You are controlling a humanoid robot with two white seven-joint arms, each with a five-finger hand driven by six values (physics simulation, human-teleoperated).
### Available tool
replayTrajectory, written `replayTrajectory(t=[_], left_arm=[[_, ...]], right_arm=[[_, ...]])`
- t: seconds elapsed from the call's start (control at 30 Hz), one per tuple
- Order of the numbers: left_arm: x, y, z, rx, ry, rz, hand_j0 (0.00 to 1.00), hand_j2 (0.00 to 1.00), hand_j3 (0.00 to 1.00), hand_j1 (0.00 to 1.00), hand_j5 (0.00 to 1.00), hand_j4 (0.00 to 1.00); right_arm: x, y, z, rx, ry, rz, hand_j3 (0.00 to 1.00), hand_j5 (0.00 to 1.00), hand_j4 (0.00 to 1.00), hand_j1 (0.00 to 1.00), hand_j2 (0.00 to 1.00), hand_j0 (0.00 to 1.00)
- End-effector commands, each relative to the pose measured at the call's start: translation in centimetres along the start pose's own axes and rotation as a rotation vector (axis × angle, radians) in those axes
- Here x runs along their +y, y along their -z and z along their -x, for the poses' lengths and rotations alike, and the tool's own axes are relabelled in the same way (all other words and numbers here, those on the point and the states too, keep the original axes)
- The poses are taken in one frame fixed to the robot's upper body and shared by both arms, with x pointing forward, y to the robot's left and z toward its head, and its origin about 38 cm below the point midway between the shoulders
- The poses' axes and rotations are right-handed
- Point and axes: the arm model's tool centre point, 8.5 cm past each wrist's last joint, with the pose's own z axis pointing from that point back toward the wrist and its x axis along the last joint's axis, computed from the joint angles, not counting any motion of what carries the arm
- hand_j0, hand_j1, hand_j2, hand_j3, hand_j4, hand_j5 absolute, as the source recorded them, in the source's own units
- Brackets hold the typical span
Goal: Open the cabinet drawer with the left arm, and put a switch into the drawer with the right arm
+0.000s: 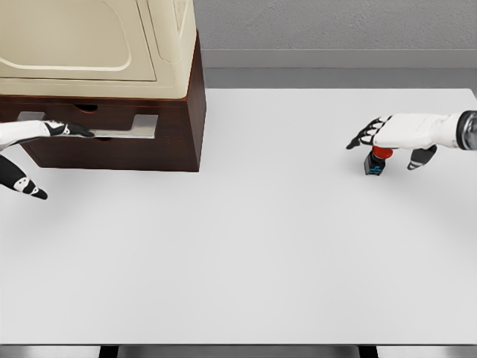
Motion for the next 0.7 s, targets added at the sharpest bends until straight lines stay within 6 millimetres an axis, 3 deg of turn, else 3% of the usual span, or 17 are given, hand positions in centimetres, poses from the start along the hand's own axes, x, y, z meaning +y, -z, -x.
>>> replayTrajectory(t=[0.0, 0.27, 0.67], left_arm=[[-1.0, 0.5, 0.0, -0.015, 0.024, 0.036, 1.0, 1.0, 1.0, 1.0, 1.0, 1.0], [-1.7, -0.4, -0.3, -0.031, 0.053, 0.07, 1.0, 1.0, 1.0, 1.0, 1.0, 1.0], [-2.3, -3.9, -1.1, -0.115, 0.094, 0.103, 1.0, 1.0, 1.0, 1.0, 1.0, 1.0]], right_arm=[[0.1, 0.1, 0.0, -0.001, 0.005, -0.003, 1.0, 1.0, 1.0, 1.0, 1.0, 1.0], [0.2, 0.3, 0.0, -0.001, 0.01, -0.002, 1.0, 1.0, 1.0, 1.0, 1.0, 1.0], [0.5, 0.8, 0.5, 0.006, 0.041, 0.001, 1.0, 1.0, 1.0, 1.0, 1.0, 1.0]])
